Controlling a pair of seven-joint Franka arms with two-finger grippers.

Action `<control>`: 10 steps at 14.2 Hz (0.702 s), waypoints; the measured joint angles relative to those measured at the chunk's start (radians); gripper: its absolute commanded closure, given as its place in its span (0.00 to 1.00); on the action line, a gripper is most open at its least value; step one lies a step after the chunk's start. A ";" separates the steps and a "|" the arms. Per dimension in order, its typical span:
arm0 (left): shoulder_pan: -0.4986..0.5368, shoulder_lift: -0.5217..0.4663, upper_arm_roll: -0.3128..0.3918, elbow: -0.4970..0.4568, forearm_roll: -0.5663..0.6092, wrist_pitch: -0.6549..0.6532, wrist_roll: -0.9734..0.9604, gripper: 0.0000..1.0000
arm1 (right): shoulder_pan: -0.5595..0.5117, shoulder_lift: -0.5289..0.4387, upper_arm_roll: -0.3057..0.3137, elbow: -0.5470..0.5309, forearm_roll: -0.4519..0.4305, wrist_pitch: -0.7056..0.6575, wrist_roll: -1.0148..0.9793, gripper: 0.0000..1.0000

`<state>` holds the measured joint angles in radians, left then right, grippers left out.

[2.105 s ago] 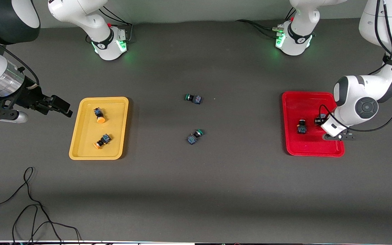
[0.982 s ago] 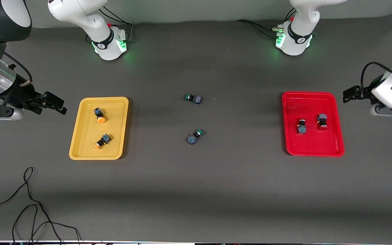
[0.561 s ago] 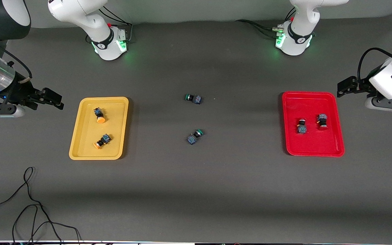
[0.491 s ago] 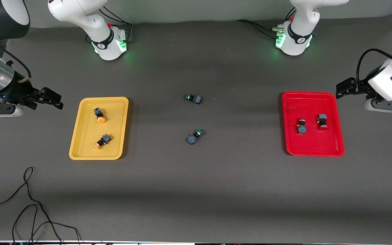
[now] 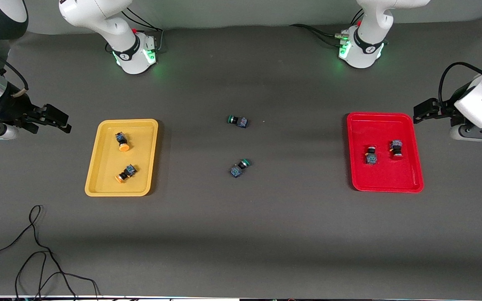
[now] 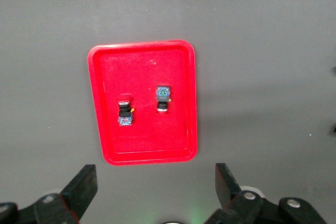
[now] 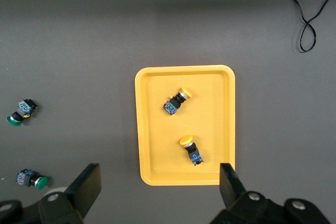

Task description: Place red and yellow buttons in trays

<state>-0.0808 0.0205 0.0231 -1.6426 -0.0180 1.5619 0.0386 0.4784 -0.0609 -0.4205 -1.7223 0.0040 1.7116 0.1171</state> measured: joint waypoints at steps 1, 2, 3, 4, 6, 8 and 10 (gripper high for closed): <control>0.000 0.000 0.000 0.001 0.000 -0.001 0.000 0.00 | -0.021 0.000 0.013 0.000 0.000 0.000 -0.001 0.00; 0.000 0.000 0.000 0.001 0.001 -0.001 0.000 0.00 | -0.066 0.000 0.050 0.000 0.000 -0.001 -0.002 0.00; 0.000 0.000 0.000 0.001 0.001 -0.001 0.000 0.00 | -0.127 0.000 0.109 0.000 0.000 -0.001 -0.003 0.00; 0.000 0.000 0.000 0.002 0.001 -0.001 0.000 0.00 | -0.188 0.000 0.171 0.000 0.000 -0.006 -0.003 0.00; 0.000 -0.001 0.000 0.003 0.003 -0.001 0.001 0.00 | -0.302 0.000 0.288 0.000 0.000 -0.030 -0.003 0.00; 0.000 -0.002 0.000 0.003 0.006 -0.001 0.005 0.00 | -0.416 0.000 0.399 0.001 0.007 -0.039 -0.003 0.00; 0.000 -0.002 0.000 0.003 0.009 -0.001 0.012 0.00 | -0.453 -0.002 0.432 0.003 0.042 -0.040 -0.003 0.00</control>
<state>-0.0808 0.0184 0.0233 -1.6392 -0.0094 1.5611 0.0502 0.0254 -0.0629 0.0112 -1.7195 0.0463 1.6712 0.1141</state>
